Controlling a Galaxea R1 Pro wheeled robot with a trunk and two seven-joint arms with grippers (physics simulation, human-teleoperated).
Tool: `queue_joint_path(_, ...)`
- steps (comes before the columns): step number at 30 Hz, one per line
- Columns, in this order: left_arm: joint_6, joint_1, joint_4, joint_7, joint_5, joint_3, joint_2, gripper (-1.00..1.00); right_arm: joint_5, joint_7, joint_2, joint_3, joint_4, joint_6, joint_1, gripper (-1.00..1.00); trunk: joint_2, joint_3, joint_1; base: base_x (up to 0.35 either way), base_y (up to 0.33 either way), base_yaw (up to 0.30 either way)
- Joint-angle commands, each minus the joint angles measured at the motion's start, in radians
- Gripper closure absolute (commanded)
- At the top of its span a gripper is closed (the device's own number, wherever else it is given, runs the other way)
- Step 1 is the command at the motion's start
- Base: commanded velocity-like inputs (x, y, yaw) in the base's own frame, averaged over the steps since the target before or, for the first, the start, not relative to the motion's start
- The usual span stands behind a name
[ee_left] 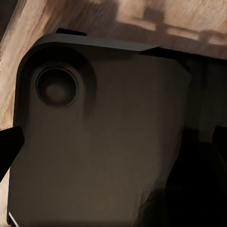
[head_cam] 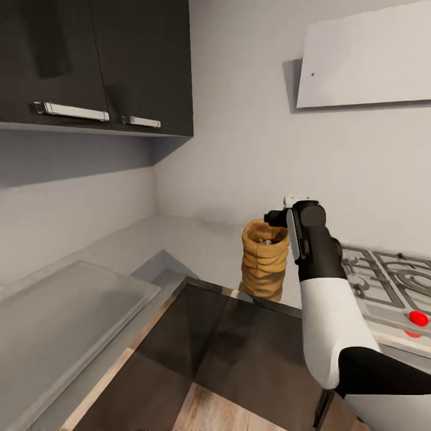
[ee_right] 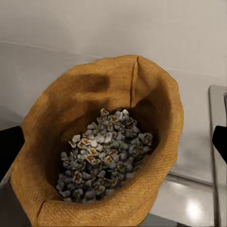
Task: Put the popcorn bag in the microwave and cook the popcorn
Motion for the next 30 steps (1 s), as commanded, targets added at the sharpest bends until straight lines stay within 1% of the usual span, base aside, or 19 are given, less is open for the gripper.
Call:
queue_joint_path(1,-0.002,0.0,-0.001,-0.001,0.007,0.001,0.0,-1.0,-0.002,-0.003,0.001,-0.002,-0.001,0.003,-0.001,-1.0,-0.001,-0.001,0.0,0.0,0.0,0.274)
queue_joint_path(3,-0.002,0.0,-0.001,-0.001,0.007,0.001,0.0,-1.0,-0.005,-0.003,0.001,-0.002,0.007,0.003,-0.001,-1.0,-0.001,-0.002,0.0,0.0,0.0,0.132)
queue_joint_path(7,-0.002,0.0,-0.001,-0.001,0.007,0.001,0.0,-1.0,-0.004,-0.003,0.001,-0.007,0.122,0.003,-0.001,-1.0,-0.001,-0.002,0.0,0.0,0.0,0.023)
queue_joint_path(12,-0.002,0.0,-0.001,-0.001,0.007,0.001,0.0,-1.0,-0.004,-0.005,0.001,-0.009,0.153,0.003,-0.001,-1.0,-0.001,-0.002,0.0,0.0,0.0,0.002)
queue_joint_path(13,-0.003,0.0,0.0,-0.001,0.006,-0.001,0.0,-1.0,-0.008,-0.011,0.001,-0.015,0.158,0.003,-0.001,-1.0,-0.001,-0.002,0.0,0.0,0.0,0.0)
queue_joint_path(15,-0.003,0.0,-0.001,-0.001,0.008,0.002,0.0,-1.0,0.001,-0.022,0.001,-0.027,0.169,0.003,0.007,-1.0,-0.001,-0.002,0.0,0.0,0.0,0.0)
queue_joint_path(17,-0.003,0.0,-0.001,-0.001,0.008,0.002,0.0,-1.0,0.002,-0.026,0.001,-0.038,0.163,0.003,0.008,-1.0,-0.001,-0.002,0.0,0.0,0.0,0.0)
queue_joint_path(23,-0.003,0.0,-0.001,-0.001,0.009,0.004,0.0,-1.0,0.009,-0.011,0.0,-0.006,0.129,0.003,0.013,-1.0,-0.001,-0.002,0.0,0.0,0.0,0.0)
queue_joint_path(28,-0.003,0.0,-0.001,-0.001,0.009,0.004,0.0,-1.0,0.01,-0.01,-0.005,-0.008,0.101,0.003,0.013,-1.0,-0.001,-0.002,0.0,0.0,0.0,-0.009)
queue_joint_path(30,-0.003,0.0,-0.001,-0.001,0.009,0.004,0.0,-1.0,0.01,-0.011,-0.006,-0.009,0.09,0.003,0.013,-1.0,-0.001,-0.002,0.0,0.0,0.0,-0.146)
